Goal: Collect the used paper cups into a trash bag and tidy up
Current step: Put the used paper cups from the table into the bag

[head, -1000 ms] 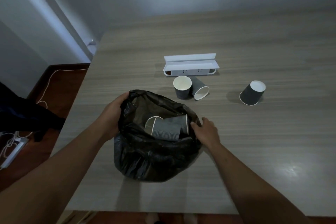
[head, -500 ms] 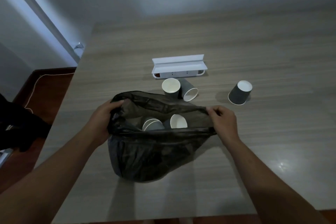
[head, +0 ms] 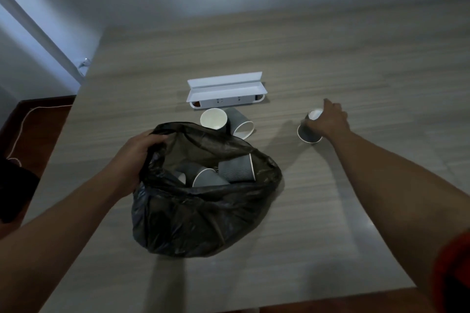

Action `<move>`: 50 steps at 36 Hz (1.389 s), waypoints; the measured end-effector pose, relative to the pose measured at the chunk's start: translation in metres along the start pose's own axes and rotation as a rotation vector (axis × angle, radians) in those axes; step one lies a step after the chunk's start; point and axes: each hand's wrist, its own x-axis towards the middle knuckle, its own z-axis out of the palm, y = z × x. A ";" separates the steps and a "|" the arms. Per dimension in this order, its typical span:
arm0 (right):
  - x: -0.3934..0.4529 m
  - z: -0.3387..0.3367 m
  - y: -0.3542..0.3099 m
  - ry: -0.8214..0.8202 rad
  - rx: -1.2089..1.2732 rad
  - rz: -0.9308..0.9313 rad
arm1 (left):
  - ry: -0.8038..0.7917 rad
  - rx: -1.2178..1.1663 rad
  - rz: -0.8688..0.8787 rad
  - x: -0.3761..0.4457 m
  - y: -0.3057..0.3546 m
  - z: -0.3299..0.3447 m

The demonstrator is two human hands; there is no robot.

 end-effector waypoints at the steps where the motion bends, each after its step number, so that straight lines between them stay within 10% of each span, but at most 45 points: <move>1: 0.003 0.004 0.000 -0.007 0.011 -0.006 | -0.005 -0.003 -0.001 0.001 0.000 0.002; 15: -0.073 0.012 -0.021 0.267 0.556 -0.068 | 0.041 0.053 -0.025 0.006 0.003 0.019; 23: -0.151 0.045 -0.068 -0.273 1.078 -0.105 | 0.088 0.128 -0.001 0.000 0.010 0.014; 37: -0.198 0.132 -0.147 -0.298 0.418 -0.369 | 0.094 -0.001 -0.001 0.008 0.022 -0.010; 44: -0.134 0.106 -0.138 0.146 0.479 -0.323 | 0.040 0.022 0.027 0.016 0.023 -0.031; 50: -0.069 0.110 -0.142 -0.085 0.198 -0.206 | -0.024 -0.041 0.009 0.016 0.017 -0.037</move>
